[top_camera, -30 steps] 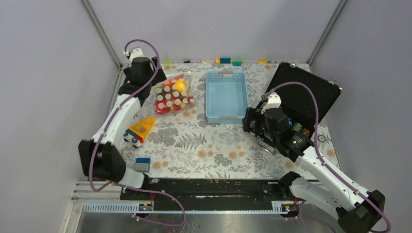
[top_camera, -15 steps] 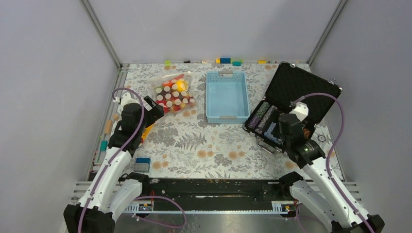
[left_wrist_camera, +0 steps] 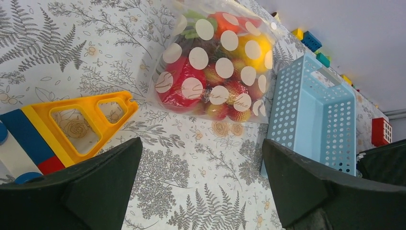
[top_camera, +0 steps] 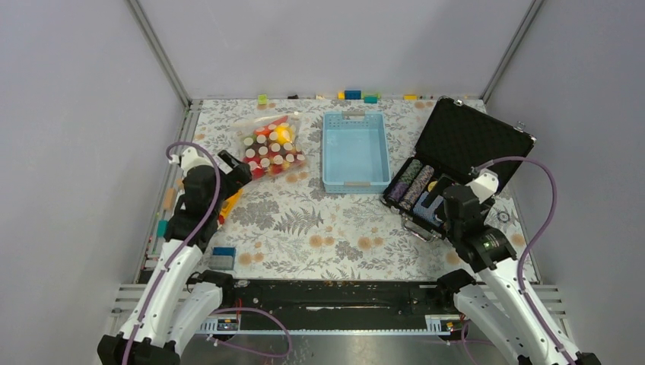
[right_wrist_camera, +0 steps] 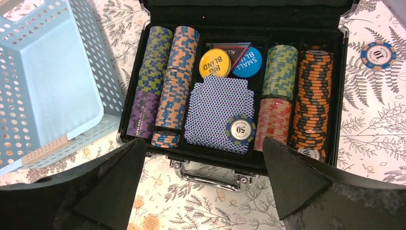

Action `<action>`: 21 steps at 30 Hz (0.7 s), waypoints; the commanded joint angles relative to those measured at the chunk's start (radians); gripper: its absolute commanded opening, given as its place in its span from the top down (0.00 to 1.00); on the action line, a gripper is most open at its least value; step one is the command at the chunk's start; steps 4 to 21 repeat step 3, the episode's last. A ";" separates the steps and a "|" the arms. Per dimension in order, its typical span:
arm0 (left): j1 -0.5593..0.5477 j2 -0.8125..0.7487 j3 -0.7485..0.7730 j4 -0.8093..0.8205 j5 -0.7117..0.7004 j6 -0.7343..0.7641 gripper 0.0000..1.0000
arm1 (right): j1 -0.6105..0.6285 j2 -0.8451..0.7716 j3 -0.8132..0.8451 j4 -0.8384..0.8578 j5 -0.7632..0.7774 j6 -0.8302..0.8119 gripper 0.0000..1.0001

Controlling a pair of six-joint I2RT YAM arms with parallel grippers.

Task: Place the food in the zip-top bag and seal the zipper
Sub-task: Reset both arms

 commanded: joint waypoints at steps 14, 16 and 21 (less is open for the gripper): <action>-0.001 -0.022 0.024 0.024 -0.043 0.029 0.01 | -0.005 0.007 0.014 0.016 0.023 -0.031 0.00; -0.001 -0.022 0.024 0.024 -0.043 0.029 0.01 | -0.005 0.007 0.014 0.016 0.023 -0.031 0.00; -0.001 -0.022 0.024 0.024 -0.043 0.029 0.01 | -0.005 0.007 0.014 0.016 0.023 -0.031 0.00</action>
